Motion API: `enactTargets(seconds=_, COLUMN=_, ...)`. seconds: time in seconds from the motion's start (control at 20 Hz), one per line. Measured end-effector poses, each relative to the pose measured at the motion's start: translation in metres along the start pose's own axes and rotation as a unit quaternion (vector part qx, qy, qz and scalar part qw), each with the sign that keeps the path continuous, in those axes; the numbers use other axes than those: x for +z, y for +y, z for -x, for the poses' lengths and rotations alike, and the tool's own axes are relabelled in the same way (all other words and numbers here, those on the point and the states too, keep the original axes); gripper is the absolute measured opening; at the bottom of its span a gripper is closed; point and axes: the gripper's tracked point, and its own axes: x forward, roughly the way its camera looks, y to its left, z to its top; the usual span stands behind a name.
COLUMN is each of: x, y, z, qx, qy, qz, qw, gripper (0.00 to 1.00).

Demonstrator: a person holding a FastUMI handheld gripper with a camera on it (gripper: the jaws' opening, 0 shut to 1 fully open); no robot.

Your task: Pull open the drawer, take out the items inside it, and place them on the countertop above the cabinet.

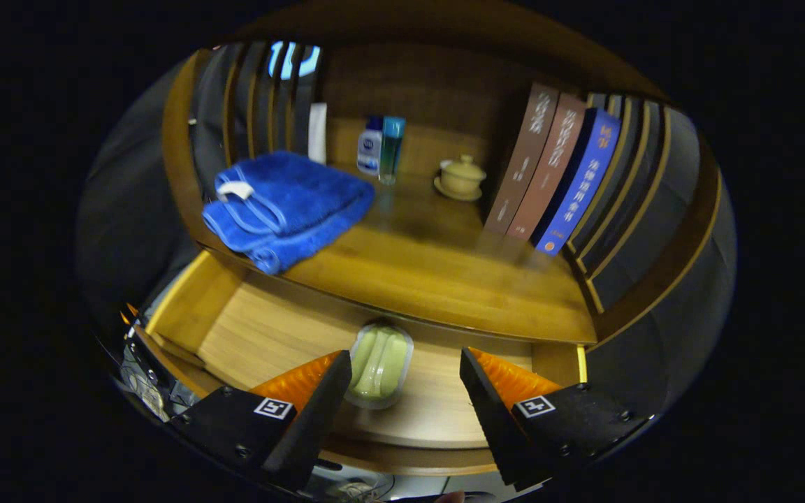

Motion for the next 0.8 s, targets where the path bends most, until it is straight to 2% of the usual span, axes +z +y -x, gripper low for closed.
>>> enactTargets(seconds=0.2, x=-0.025, y=0.017, z=-0.038, qx=0.018, qy=0.060, qz=-0.027, qw=0.998, gripper=0.94)
enactTargets(seconds=0.5, x=-0.027, y=0.020, z=-0.074, qx=0.002, qy=0.092, qz=-0.035, qw=0.995, gripper=0.94)
enactTargets(seconds=0.7, x=-0.043, y=0.024, z=-0.091, qx=0.002, qy=0.124, qz=-0.073, qw=0.990, gripper=0.60)
enactTargets(seconds=0.75, x=-0.039, y=0.020, z=-0.091, qx=-0.006, qy=0.115, qz=-0.075, qw=0.990, gripper=0.51)
enactTargets(seconds=0.8, x=-0.037, y=0.015, z=-0.094, qx=-0.014, qy=0.113, qz=-0.089, qw=0.989, gripper=0.36)
